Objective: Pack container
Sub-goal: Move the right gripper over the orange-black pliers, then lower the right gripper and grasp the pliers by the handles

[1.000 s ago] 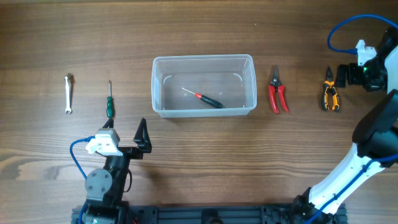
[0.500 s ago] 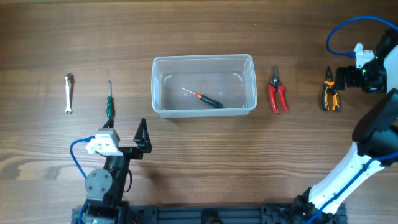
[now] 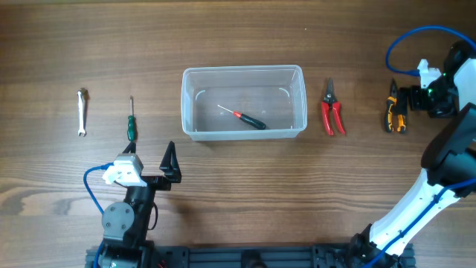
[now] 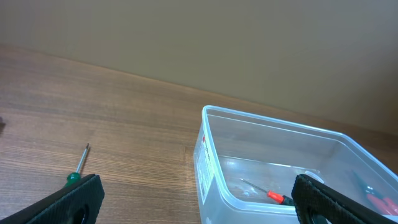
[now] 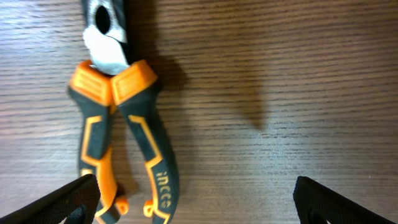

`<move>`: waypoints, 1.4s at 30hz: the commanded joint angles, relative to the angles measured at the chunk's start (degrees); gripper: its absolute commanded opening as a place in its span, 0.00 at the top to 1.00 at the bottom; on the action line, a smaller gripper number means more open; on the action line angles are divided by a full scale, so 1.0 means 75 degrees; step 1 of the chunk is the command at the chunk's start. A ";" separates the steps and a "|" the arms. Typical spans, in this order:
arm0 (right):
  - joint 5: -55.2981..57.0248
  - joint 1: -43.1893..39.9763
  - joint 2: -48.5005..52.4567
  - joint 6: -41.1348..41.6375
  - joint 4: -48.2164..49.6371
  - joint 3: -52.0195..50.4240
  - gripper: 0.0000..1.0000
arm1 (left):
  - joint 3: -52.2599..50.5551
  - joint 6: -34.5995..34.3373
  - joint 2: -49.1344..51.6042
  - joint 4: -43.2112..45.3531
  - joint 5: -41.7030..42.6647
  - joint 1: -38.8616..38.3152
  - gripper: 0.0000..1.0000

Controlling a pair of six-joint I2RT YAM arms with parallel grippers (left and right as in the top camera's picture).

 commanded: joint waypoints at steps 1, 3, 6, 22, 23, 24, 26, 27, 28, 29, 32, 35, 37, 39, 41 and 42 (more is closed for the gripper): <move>0.0306 -0.0026 0.0108 -0.0096 0.0117 -0.0166 0.00 | -0.0047 0.0157 -0.0055 0.0023 -0.0076 0.0055 0.00; 0.0306 -0.0026 0.0108 -0.0096 0.0195 -0.0166 0.00 | -0.0047 0.0157 -0.0055 0.0026 -0.0076 0.0055 0.00; 0.0373 -0.0026 0.0108 -0.0102 0.0236 -0.0166 0.00 | -0.0047 0.0157 -0.0055 0.0023 -0.0076 0.0055 0.00; 0.0332 -0.0023 0.0428 -0.0087 0.0245 -0.0210 0.00 | -0.0047 0.0157 -0.0055 0.0023 -0.0076 0.0055 0.00; 0.0329 -0.0023 0.0466 -0.0087 0.0233 -0.0210 0.00 | -0.0047 0.0157 -0.0055 0.0026 -0.0076 0.0055 0.00; 0.0332 -0.0023 0.0522 -0.0087 0.0233 -0.0210 0.00 | -0.0047 0.0160 -0.0055 0.0023 -0.0076 0.0055 0.00; 0.0332 -0.0023 0.0583 -0.0079 0.0233 -0.0210 0.00 | -0.0047 0.0157 -0.0055 0.0023 -0.0076 0.0055 0.00; 0.0335 -0.0023 0.0603 -0.0079 0.0233 -0.0210 0.00 | -0.0047 0.0160 -0.0055 0.0023 -0.0076 0.0055 0.00; 0.0335 -0.0023 0.0609 -0.0079 0.0245 -0.0210 0.00 | -0.0047 0.0157 -0.0055 0.0023 -0.0076 0.0055 0.00; 0.0344 -0.0026 0.0609 -0.0082 0.0274 -0.0210 0.00 | -0.0047 0.0157 -0.0055 0.0023 -0.0076 0.0055 0.00; 0.0484 -0.0023 0.0609 -0.0090 0.0323 -0.0210 0.00 | -0.0047 0.0157 -0.0055 0.0026 -0.0076 0.0055 0.00; 0.0484 -0.0023 0.0609 -0.0090 0.0347 -0.0210 0.00 | -0.0047 0.0157 -0.0055 0.0023 -0.0076 0.0055 0.00; 0.0481 -0.0023 0.0609 -0.0087 0.0367 -0.0210 0.00 | -0.0047 0.0157 -0.0055 0.0023 -0.0076 0.0055 0.00; 0.0481 -0.0023 0.0609 -0.0087 0.0379 -0.0210 0.02 | -0.0047 0.0157 -0.0055 0.0023 -0.0076 0.0055 0.00; 0.0478 -0.0023 0.0609 -0.0087 0.0382 -0.0210 0.10 | -0.0047 0.0160 -0.0055 0.0023 -0.0076 0.0055 0.00; 0.0481 -0.0023 0.0609 -0.0087 0.0393 -0.0210 0.14 | -0.0047 0.0157 -0.0055 0.0023 -0.0076 0.0055 0.00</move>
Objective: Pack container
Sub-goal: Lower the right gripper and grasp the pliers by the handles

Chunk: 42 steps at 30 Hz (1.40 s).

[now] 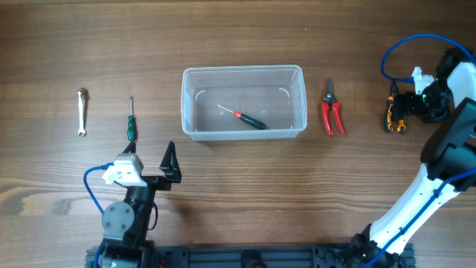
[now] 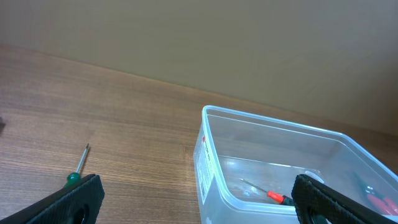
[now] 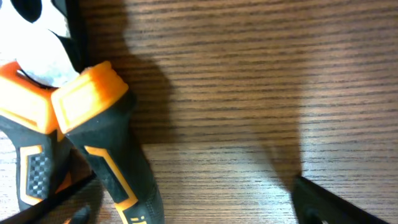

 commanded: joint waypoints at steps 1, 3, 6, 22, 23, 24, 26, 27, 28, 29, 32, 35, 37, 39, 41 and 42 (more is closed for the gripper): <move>0.0224 -0.0023 0.0128 0.0009 0.0114 -0.0087 0.18 | -0.0047 0.0160 -0.0055 0.0020 -0.0076 0.0055 0.00; 0.0224 -0.0023 0.0128 0.0009 0.0140 -0.0087 0.28 | -0.0047 0.0157 -0.0055 0.0020 -0.0076 0.0055 0.00; 0.0219 -0.0023 0.0128 0.0009 0.0198 -0.0087 0.32 | -0.0047 0.0157 -0.0055 0.0020 -0.0076 0.0055 0.00; -0.0213 -0.0003 0.0128 -0.0216 0.0597 -0.0087 0.68 | -0.0047 0.0160 -0.0055 0.0020 -0.0076 0.0055 0.00; -0.0216 -0.0003 0.0128 -0.0216 0.0600 -0.0087 0.69 | -0.0047 0.0157 -0.0055 0.0020 -0.0076 0.0055 0.00; -0.0216 -0.0003 0.0128 -0.0216 0.0597 -0.0087 0.69 | -0.0047 0.0160 -0.0055 0.0020 -0.0076 0.0055 0.00; -0.0216 -0.0003 0.0128 -0.0213 0.0597 -0.0087 0.69 | -0.0047 0.0160 -0.0055 0.0023 -0.0076 0.0055 0.00; -0.0216 -0.0003 0.0128 -0.0210 0.0597 -0.0087 0.69 | -0.0047 0.0157 -0.0055 0.0020 -0.0076 0.0055 0.00; -0.0216 -0.0003 0.0128 -0.0213 0.0600 -0.0087 0.69 | -0.0047 0.0157 -0.0055 0.0020 -0.0076 0.0055 0.00; -0.0219 -0.0003 0.0128 -0.0213 0.0603 -0.0087 0.69 | -0.0047 0.0157 -0.0055 0.0020 -0.0076 0.0055 0.00; -0.0239 0.0006 0.0128 -0.0216 0.0600 -0.0085 0.70 | -0.0047 0.0157 -0.0055 0.0020 -0.0076 0.0055 0.00; -0.0239 0.0006 0.0128 -0.0210 0.0597 -0.0085 0.70 | -0.0047 0.0157 -0.0055 0.0020 -0.0076 0.0055 0.00; -0.0239 0.0006 0.0128 -0.0201 0.0597 -0.0085 0.70 | -0.0047 0.0157 -0.0055 0.0020 -0.0076 0.0055 0.00; -0.0239 0.0020 0.0128 -0.0198 0.0600 -0.0085 0.70 | -0.0047 0.0157 -0.0055 0.0020 -0.0076 0.0055 0.00; -0.0239 0.0050 0.0128 -0.0204 0.0618 -0.0076 0.70 | -0.0047 0.0157 -0.0055 0.0020 -0.0076 0.0055 0.00; -0.0239 0.0064 0.0125 -0.0201 0.0635 -0.0076 0.70 | -0.0047 0.0157 -0.0055 0.0023 -0.0076 0.0055 0.00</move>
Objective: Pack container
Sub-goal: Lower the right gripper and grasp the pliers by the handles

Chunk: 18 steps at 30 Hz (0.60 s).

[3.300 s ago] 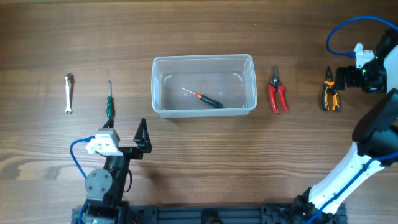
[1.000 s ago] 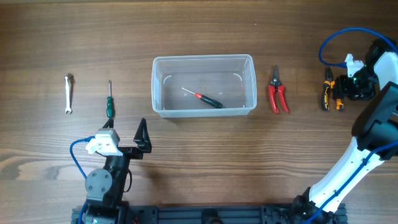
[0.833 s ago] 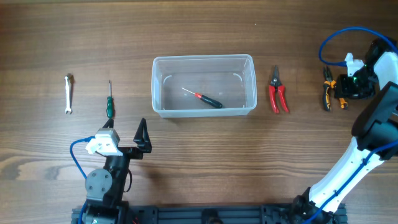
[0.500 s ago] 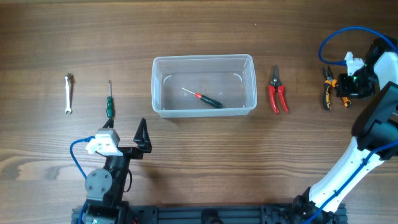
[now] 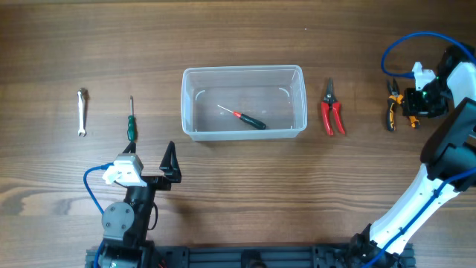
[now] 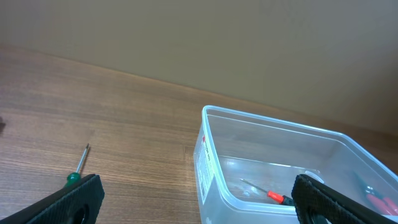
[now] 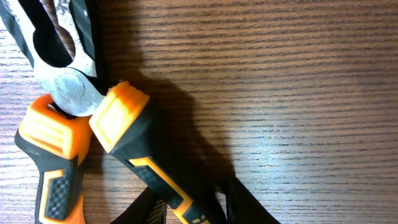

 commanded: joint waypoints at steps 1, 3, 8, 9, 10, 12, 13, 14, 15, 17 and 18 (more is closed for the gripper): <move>-0.0029 0.0070 0.0128 0.0012 0.0128 -0.0070 0.72 | -0.0047 0.0157 -0.0055 0.0023 -0.0076 0.0055 0.00; -0.0026 0.0099 0.0128 0.0012 0.0152 -0.0064 0.77 | -0.0047 0.0157 -0.0055 0.0023 -0.0076 0.0055 0.00; -0.0026 0.0198 0.0128 0.0000 0.0216 -0.0064 0.80 | -0.0047 0.0160 -0.0055 0.0023 -0.0076 0.0055 0.00; -0.0023 0.0213 0.0128 -0.0003 0.0221 -0.0064 0.80 | -0.0047 0.0157 -0.0055 0.0023 -0.0076 0.0055 0.00; -0.0023 0.0230 0.0128 0.0000 0.0221 -0.0064 0.80 | -0.0047 0.0157 -0.0055 0.0023 -0.0076 0.0055 0.00; -0.0023 0.0262 0.0128 -0.0003 0.0227 -0.0064 0.82 | -0.0047 0.0157 -0.0055 0.0023 -0.0076 0.0055 0.00; -0.0020 0.0277 0.0128 -0.0003 0.0224 -0.0064 0.82 | -0.0047 0.0157 -0.0055 0.0023 -0.0076 0.0055 0.00; 0.0003 0.0286 0.0128 0.0000 0.0224 -0.0064 0.82 | -0.0047 0.0157 -0.0055 0.0023 -0.0076 0.0055 0.00; 0.0003 0.0300 0.0128 0.0000 0.0221 -0.0064 0.83 | -0.0047 0.0160 -0.0055 0.0023 -0.0076 0.0055 0.00; 0.0006 0.0312 0.0128 0.0006 0.0221 -0.0061 0.83 | -0.0047 0.0160 -0.0055 0.0023 -0.0076 0.0055 0.00; 0.0006 0.0312 0.0122 0.0012 0.0213 -0.0055 0.83 | -0.0047 0.0157 -0.0055 0.0023 -0.0076 0.0055 0.00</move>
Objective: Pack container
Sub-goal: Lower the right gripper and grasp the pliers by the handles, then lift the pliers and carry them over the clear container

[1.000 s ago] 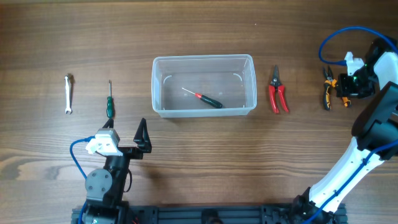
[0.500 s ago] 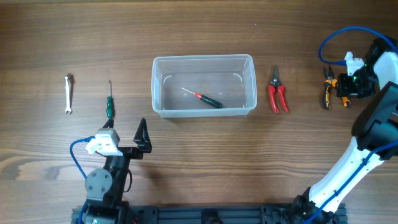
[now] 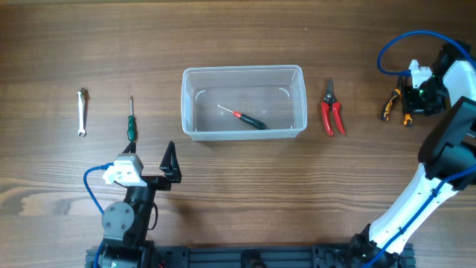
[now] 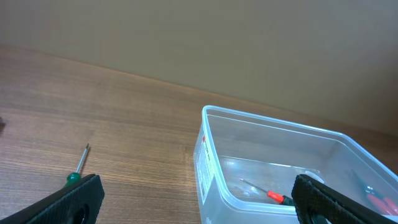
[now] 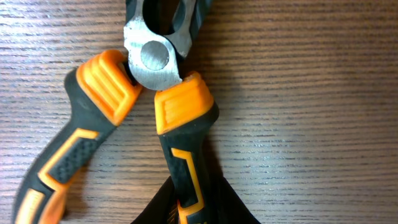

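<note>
The clear plastic container [image 3: 244, 102] stands mid-table with a red-and-black screwdriver [image 3: 249, 120] lying inside. At the far right, orange-and-black pliers [image 3: 394, 106] have their handles spread. My right gripper [image 5: 186, 211] is shut on one pliers handle [image 5: 183, 143]; the other handle [image 5: 68, 155] swings free to the left. My left gripper [image 3: 169, 164] hangs open near the front, in front of the container's left end [image 4: 280, 168], holding nothing. A green screwdriver [image 3: 130, 126] lies to the container's left.
A small silver wrench [image 3: 82, 112] lies at the far left. Red-handled cutters [image 3: 332, 112] lie between the container and the pliers. A blue cable [image 3: 401, 48] loops above the right wrist.
The pliers lay straight with their handles together; now they are tilted and their handles are spread. My right gripper holds one handle more squarely. The left arm has not moved.
My right gripper stood open well above the pliers, then lower with its fingers either side of the handles. Then its fingers were closed in on the right handle. Now that handle is clamped and the pliers have swung open. The left arm stayed still throughout.
</note>
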`<move>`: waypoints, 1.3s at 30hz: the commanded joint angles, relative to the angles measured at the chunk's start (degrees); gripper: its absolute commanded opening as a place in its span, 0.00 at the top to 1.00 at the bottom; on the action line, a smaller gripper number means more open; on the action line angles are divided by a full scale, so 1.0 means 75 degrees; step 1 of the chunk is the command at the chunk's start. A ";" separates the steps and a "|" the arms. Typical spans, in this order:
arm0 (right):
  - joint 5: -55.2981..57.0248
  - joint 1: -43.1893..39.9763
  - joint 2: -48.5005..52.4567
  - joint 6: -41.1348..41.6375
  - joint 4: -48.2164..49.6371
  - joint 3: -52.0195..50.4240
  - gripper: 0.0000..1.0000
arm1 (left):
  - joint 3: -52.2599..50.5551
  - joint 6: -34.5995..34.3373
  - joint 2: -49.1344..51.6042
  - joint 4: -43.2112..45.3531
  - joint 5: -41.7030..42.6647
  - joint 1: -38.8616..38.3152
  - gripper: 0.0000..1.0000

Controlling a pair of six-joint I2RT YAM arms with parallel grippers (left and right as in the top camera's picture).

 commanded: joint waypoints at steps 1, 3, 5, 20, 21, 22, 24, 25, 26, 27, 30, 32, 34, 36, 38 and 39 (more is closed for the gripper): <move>-0.0041 0.0119 0.0119 0.0009 0.0070 -0.0044 0.86 | -0.0047 0.0157 -0.0055 0.0020 -0.0076 0.0055 0.00; -0.0047 0.0119 0.0114 0.0038 0.0050 0.0023 0.90 | -0.0047 0.0157 -0.0055 0.0020 -0.0076 0.0055 0.00; -0.0047 0.0119 0.0114 0.0041 -0.0029 0.0166 0.96 | -0.0047 0.0157 -0.0055 0.0020 -0.0076 0.0055 0.00; -0.1279 0.0507 -0.0259 0.0239 -0.1897 0.3121 0.96 | -0.0047 0.0160 -0.0055 0.0020 -0.0076 0.0055 0.00; -0.1466 0.0629 -0.0341 0.0239 -0.2063 0.3383 0.96 | -0.0047 0.0157 -0.0055 0.0020 -0.0076 0.0055 0.00; -0.1594 0.0743 -0.0411 0.0239 -0.2177 0.3555 0.96 | -0.0047 0.0157 -0.0055 0.0020 -0.0076 0.0055 0.00; -0.1813 0.1139 -0.0685 0.0239 -0.2465 0.3978 0.96 | -0.0047 0.0157 -0.0055 0.0020 -0.0076 0.0055 0.00; -0.1883 0.1303 -0.0781 0.0236 -0.2553 0.4109 0.96 | -0.0047 0.0157 -0.0055 0.0020 -0.0076 0.0055 0.00; -0.1926 0.1539 -0.0915 0.0233 -0.2684 0.4264 0.96 | -0.0047 0.0157 -0.0055 0.0020 -0.0076 0.0055 0.00; -0.1920 0.1807 -0.1055 0.0233 -0.2789 0.4395 0.96 | -0.0047 0.0157 -0.0055 0.0020 -0.0076 0.0055 0.00; -0.1883 0.2690 -0.1539 0.0195 -0.2911 0.4503 0.96 | -0.0047 0.0157 -0.0055 0.0020 -0.0076 0.0055 0.00; -0.1886 0.3311 -0.1804 0.0090 -0.2973 0.4503 0.96 | -0.0047 0.0157 -0.0055 0.0020 -0.0076 0.0055 0.00; -0.1778 0.4025 -0.1990 -0.0087 -0.3095 0.4503 0.96 | -0.0047 0.0157 -0.0055 0.0020 -0.0076 0.0055 0.00; -0.1539 0.4616 -0.2002 -0.0353 -0.3284 0.4503 0.96 | -0.0047 0.0157 -0.0055 0.0020 -0.0076 0.0055 0.00; -0.1352 0.5112 -0.1982 -0.0455 -0.3328 0.4424 0.96 | -0.0047 0.0160 -0.0055 0.0023 -0.0076 0.0055 0.00; -0.1361 0.5272 -0.1979 -0.0548 -0.3340 0.4389 0.96 | -0.0047 0.0157 -0.0055 0.0020 -0.0076 0.0055 0.00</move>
